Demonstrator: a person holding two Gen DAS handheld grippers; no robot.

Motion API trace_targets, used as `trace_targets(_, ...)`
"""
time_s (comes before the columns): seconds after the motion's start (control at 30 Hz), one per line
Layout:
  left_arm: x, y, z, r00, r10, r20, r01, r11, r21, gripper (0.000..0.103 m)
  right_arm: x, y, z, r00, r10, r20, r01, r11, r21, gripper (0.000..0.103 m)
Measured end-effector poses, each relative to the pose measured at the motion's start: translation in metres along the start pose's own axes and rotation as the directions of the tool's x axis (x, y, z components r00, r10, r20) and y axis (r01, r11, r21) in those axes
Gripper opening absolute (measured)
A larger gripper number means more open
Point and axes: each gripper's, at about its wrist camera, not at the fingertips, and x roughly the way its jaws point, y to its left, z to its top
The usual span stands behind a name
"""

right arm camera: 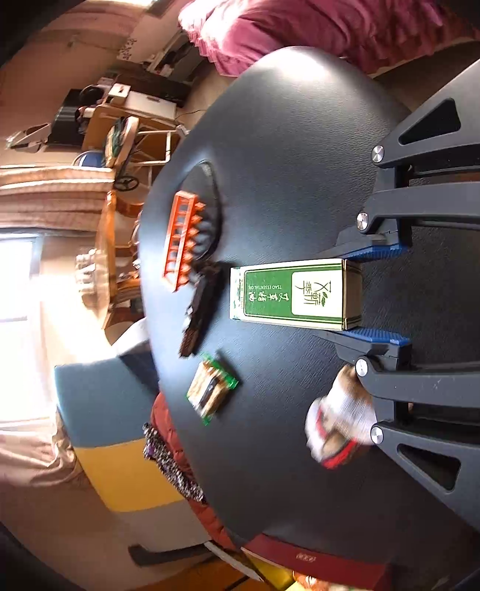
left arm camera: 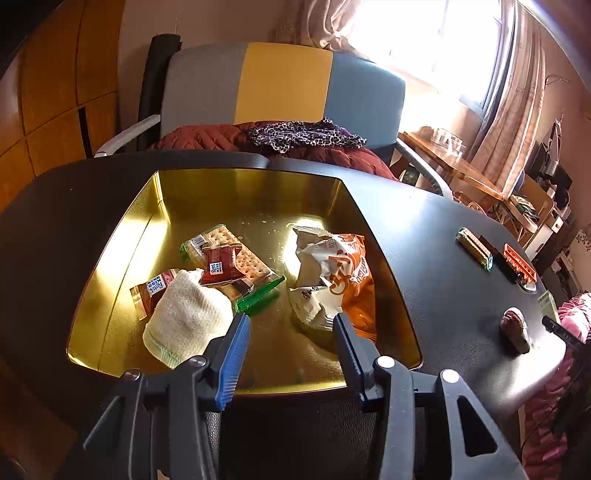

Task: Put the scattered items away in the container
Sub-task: 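Carry the green tea box with the right gripper and lower it into the tray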

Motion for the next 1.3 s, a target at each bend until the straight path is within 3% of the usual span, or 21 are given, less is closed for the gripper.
trace_targets(0.13, -0.004, 0.002, -0.002, 1.000, 0.007, 0.010, -0.007, 1.000, -0.001, 0.047, -0.015, 0.041, 0.015, 0.994, 0.108, 0.028, -0.105, 0.992, -0.074, 0.031)
trace_targets(0.23, -0.008, 0.005, -0.005, 1.000, 0.011, 0.012, -0.011, 1.000, -0.002, 0.047, -0.021, 0.087, 0.019, 0.976, 0.215, 0.022, -0.209, 0.967, -0.145, 0.031)
trace_targets(0.37, -0.013, 0.013, -0.011, 1.000, 0.020, 0.008, -0.020, 1.000, -0.018, 0.047, -0.025, 0.160, 0.016, 0.935, 0.353, -0.022, -0.347, 0.905, -0.245, 0.031)
trace_targets(0.57, -0.019, 0.029, -0.018, 0.999, 0.039, 0.008, -0.039, 0.998, -0.051, 0.047, -0.030, 0.258, 0.005, 0.854, 0.508, -0.114, -0.514, 0.787, -0.341, 0.031)
trace_targets(0.73, -0.023, 0.042, -0.022, 0.998, 0.059, 0.011, -0.058, 0.995, -0.083, 0.048, -0.032, 0.323, -0.006, 0.820, 0.547, -0.167, -0.561, 0.713, -0.420, 0.031)
trace_targets(0.87, -0.024, 0.050, -0.024, 0.998, 0.065, 0.009, -0.064, 0.993, -0.101, 0.048, -0.028, 0.364, -0.014, 0.808, 0.550, -0.211, -0.580, 0.675, -0.456, 0.031)
trace_targets(1.13, -0.023, 0.064, -0.028, 0.997, 0.074, 0.001, -0.073, 0.988, -0.137, 0.048, -0.012, 0.416, -0.021, 0.788, 0.542, -0.291, -0.611, 0.630, -0.479, 0.031)
trace_targets(1.3, -0.024, 0.066, -0.030, 0.997, 0.074, 0.002, -0.073, 0.987, -0.142, 0.048, -0.001, 0.431, -0.029, 0.783, 0.520, -0.342, -0.622, 0.624, -0.473, 0.031)
